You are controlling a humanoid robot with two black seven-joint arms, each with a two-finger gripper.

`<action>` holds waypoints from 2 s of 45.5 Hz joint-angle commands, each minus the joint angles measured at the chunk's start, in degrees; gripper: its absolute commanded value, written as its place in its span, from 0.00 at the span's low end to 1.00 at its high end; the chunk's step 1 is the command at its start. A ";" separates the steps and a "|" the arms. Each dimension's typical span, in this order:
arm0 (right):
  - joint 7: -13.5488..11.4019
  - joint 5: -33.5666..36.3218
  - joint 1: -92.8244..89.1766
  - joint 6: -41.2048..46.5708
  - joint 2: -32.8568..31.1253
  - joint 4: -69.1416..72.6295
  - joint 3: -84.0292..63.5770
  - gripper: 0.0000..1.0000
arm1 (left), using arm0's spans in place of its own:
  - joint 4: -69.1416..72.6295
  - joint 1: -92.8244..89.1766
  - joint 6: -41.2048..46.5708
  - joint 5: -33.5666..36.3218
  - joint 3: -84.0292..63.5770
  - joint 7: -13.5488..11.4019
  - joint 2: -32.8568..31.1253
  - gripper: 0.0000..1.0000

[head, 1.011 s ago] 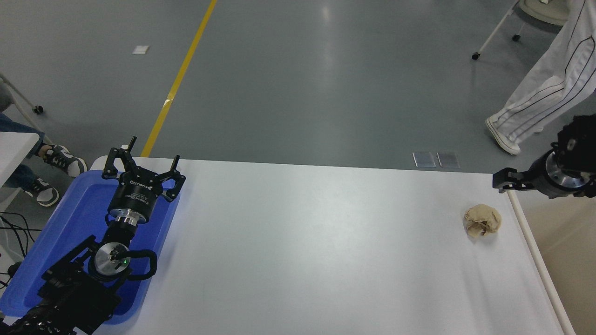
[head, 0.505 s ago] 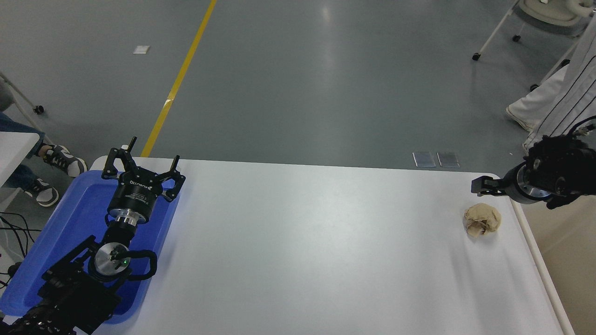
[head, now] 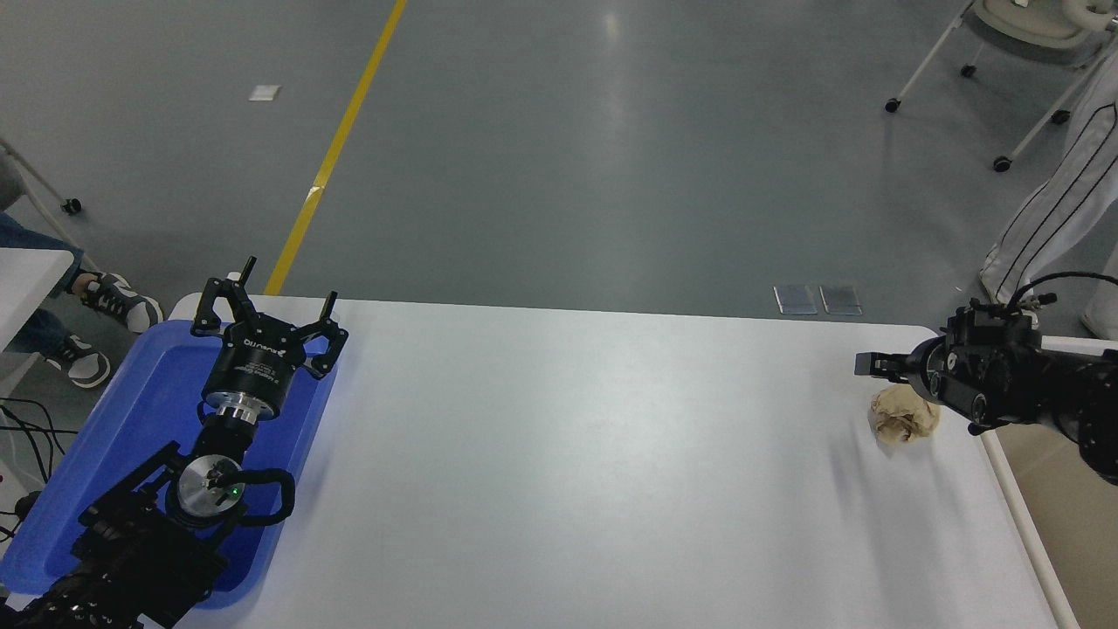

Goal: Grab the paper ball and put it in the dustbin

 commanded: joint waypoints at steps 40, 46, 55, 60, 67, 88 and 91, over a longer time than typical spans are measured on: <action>-0.18 0.03 -11.50 -7.26 0.90 -6.53 7.62 1.00 | 0.00 0.00 -0.04 -0.04 0.00 0.00 0.00 1.00; -0.18 0.11 -11.50 -7.26 0.81 -6.44 7.71 1.00 | 0.00 0.00 -0.04 -0.04 0.00 0.00 0.00 1.00; -0.18 0.11 -11.06 -7.96 1.08 -6.44 7.80 1.00 | 0.00 0.00 -0.04 -0.04 0.00 0.00 0.00 1.00; -0.09 0.11 -10.97 -8.31 1.08 -6.44 7.80 1.00 | 0.00 0.00 -0.04 0.05 0.00 0.00 0.00 1.00; -0.09 0.11 -10.97 -8.49 1.16 -6.44 7.80 1.00 | 0.00 0.00 -0.04 -0.04 0.00 0.00 0.00 1.00; -0.18 0.20 -11.93 -10.69 1.25 -5.92 10.97 0.57 | 0.00 0.00 -0.04 0.05 0.00 0.00 0.00 1.00; -0.18 0.20 -12.02 -10.69 1.34 -5.83 11.05 0.49 | 0.00 0.00 -0.04 -0.04 0.00 0.00 0.00 1.00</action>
